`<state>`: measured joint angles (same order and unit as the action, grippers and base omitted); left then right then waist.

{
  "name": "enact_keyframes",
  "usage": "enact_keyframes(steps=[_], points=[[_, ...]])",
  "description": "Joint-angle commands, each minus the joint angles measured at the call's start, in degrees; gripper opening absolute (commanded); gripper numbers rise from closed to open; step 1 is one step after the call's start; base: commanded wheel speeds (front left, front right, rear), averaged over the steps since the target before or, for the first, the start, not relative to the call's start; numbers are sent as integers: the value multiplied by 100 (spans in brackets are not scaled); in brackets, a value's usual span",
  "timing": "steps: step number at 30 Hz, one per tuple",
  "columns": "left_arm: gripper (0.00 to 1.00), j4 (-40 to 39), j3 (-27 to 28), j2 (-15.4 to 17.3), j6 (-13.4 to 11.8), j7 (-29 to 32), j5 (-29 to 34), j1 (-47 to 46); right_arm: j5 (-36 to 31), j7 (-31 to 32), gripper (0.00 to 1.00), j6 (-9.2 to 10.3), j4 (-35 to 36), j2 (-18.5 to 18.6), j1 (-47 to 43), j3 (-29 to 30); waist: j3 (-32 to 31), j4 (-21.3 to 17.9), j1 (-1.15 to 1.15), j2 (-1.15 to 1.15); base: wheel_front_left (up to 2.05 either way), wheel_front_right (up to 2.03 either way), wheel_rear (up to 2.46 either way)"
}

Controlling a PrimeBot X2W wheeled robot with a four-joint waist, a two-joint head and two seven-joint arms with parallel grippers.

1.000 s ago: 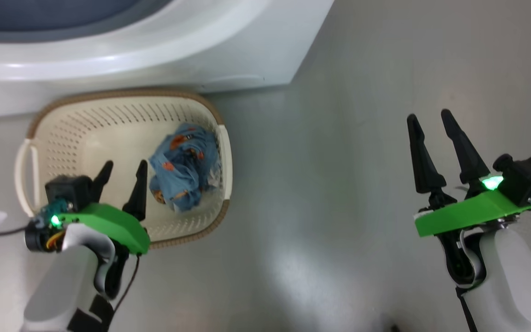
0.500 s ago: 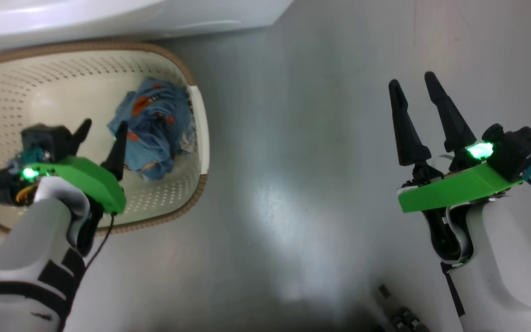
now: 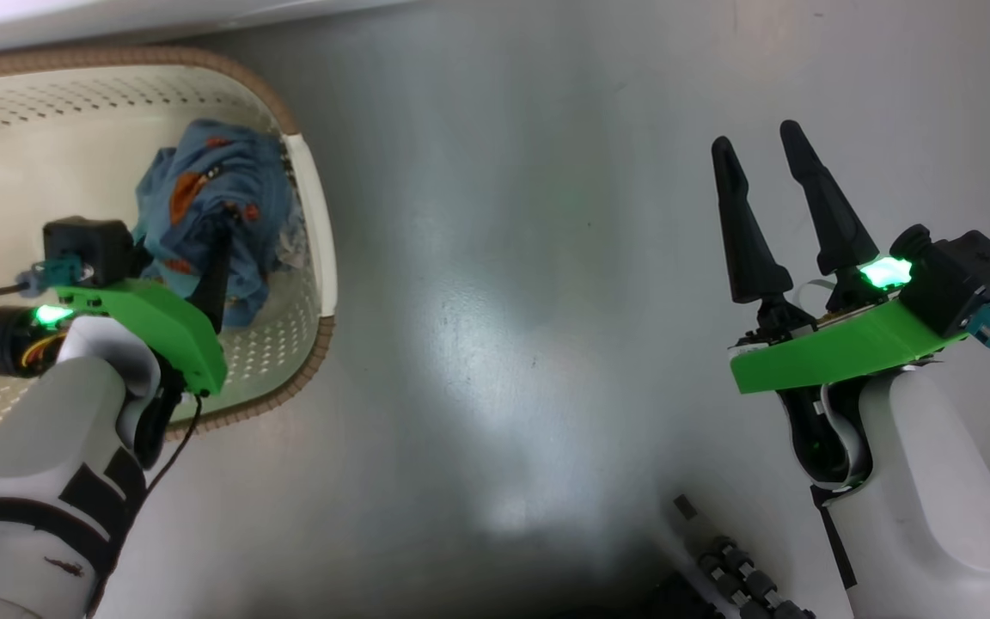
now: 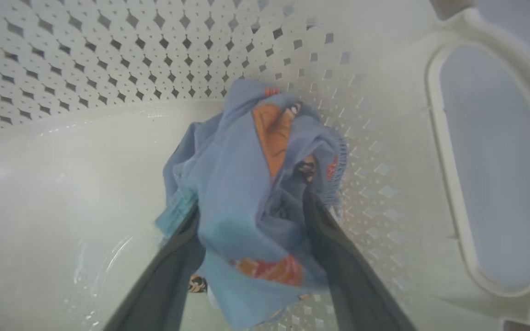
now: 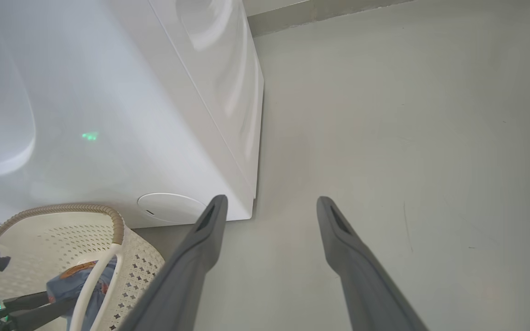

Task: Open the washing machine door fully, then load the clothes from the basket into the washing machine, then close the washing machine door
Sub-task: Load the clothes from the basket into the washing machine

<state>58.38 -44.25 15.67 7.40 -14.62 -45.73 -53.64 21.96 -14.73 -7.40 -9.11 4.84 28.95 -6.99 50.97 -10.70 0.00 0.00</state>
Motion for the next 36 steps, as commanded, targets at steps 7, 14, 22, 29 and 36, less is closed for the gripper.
enact_keyframes(steps=[7, 14, 22, 29, 36], points=[[0, 102, -619, 342, 9, -12, -664, -189, -39, -27, 100, -9, 162, -86, -187, -121, 31, -84, 0, 0, 0, 0, 0], [0, 100, -912, 388, 9, -32, -1185, -225, -57, -27, 100, -9, 127, -102, -167, -65, -165, 4, 0, 0, 0, 0, 0], [0, -238, -183, 465, 9, -37, -1136, 108, -22, -27, 100, -9, 18, -56, -197, -21, -726, 235, 0, 0, 0, 0, 0], [0, -606, 688, 457, 9, -37, -702, 683, 40, -27, 100, -9, -131, 46, -282, -41, -1323, 424, 0, 0, 0, 0, 0], [0, -1183, 1799, 275, 9, -38, 77, 1518, 134, -27, 100, -9, -360, 227, -553, -51, -2174, 665, 0, 0, 0, 0, 0]])
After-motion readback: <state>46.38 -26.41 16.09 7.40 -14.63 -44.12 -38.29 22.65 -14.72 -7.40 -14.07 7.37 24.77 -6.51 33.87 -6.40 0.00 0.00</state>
